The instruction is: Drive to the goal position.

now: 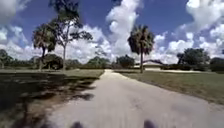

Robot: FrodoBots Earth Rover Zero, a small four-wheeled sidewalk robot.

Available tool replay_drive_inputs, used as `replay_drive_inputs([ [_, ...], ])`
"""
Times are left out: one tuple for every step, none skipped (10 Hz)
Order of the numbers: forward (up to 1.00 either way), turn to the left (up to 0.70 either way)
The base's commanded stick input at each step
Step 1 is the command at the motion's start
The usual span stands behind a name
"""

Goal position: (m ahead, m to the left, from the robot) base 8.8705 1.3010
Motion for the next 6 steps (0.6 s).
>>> replay_drive_inputs([
  [0.7, 0.0],
  [0.7, 0.0],
  [0.7, 0.0],
  [0.7, 0.0],
  [0.7, 0.0],
  [0.7, 0.0],
])
